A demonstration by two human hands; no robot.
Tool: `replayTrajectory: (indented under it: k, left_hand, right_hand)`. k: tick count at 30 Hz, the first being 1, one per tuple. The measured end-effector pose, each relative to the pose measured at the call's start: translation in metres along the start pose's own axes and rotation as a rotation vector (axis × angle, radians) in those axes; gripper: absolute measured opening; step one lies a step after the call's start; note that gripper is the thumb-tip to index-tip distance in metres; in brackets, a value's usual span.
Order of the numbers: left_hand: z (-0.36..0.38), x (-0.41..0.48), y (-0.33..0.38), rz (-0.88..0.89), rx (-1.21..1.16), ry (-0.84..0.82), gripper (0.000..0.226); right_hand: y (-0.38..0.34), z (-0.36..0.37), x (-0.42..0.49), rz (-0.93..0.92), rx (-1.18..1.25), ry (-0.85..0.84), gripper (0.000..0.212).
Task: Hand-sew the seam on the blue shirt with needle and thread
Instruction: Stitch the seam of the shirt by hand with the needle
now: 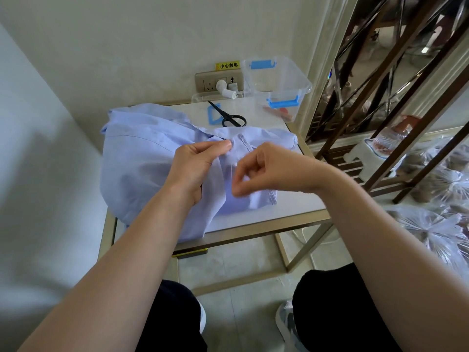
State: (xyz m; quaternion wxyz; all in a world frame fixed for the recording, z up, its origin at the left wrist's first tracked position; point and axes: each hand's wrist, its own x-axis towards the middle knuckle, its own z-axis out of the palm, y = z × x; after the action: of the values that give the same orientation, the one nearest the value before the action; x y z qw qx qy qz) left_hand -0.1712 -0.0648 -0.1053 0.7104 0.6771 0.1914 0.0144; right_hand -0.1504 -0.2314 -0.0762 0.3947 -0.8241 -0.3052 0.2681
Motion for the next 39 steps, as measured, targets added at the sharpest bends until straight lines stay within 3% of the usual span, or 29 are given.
replayTrajectory:
  k: [2, 3, 8, 15, 18, 19, 22, 23, 24, 28, 30, 36, 39]
  left_hand:
    - [-0.002, 0.0, 0.0, 0.006, 0.015, 0.019, 0.014]
    - [-0.002, 0.0, 0.0, 0.008, 0.011, 0.019, 0.015]
    - [-0.001, -0.003, 0.001, -0.003, -0.076, -0.04, 0.007]
    - [0.0, -0.004, 0.001, -0.002, -0.079, -0.08, 0.005]
    - [0.0, -0.005, 0.002, -0.008, -0.076, -0.07, 0.004]
    - [0.0, -0.005, 0.002, 0.004, -0.065, -0.047, 0.008]
    - [-0.001, -0.002, 0.001, 0.043, -0.018, 0.019, 0.014]
    - [-0.001, -0.001, 0.001, 0.051, -0.009, 0.023, 0.015]
    - [-0.001, -0.001, 0.0, 0.052, -0.007, 0.021, 0.015]
    - [0.0, -0.005, 0.001, 0.042, -0.044, -0.035, 0.011]
    - [0.0, -0.006, 0.002, 0.043, -0.046, -0.049, 0.016]
    - [0.0, -0.008, 0.002, 0.017, -0.087, -0.06, 0.006]
    - [0.0, -0.008, 0.002, 0.024, -0.093, -0.043, 0.008]
  right_hand:
    - [-0.001, -0.008, -0.01, 0.066, -0.078, -0.295, 0.004]
    - [0.0, -0.01, -0.011, 0.081, -0.103, -0.277, 0.002]
    - [0.01, -0.004, 0.008, 0.026, 0.207, 0.457, 0.017]
    - [0.011, 0.013, 0.02, -0.033, 0.096, 0.657, 0.015]
    - [0.01, 0.01, 0.019, -0.031, 0.075, 0.608, 0.009]
    - [0.008, 0.007, 0.015, -0.022, 0.049, 0.497, 0.008]
    - [0.0, -0.001, -0.002, 0.035, -0.095, -0.045, 0.005]
    - [-0.001, -0.002, -0.005, 0.05, -0.119, -0.127, 0.004]
    - [-0.001, -0.002, -0.005, 0.06, -0.119, -0.106, 0.005]
    - [0.005, 0.0, 0.006, 0.054, 0.089, 0.403, 0.02]
    - [0.006, 0.006, 0.012, 0.027, 0.157, 0.534, 0.026]
    - [0.009, 0.015, 0.022, 0.016, 0.081, 0.628, 0.016]
    - [0.01, 0.01, 0.02, 0.021, 0.109, 0.513, 0.016]
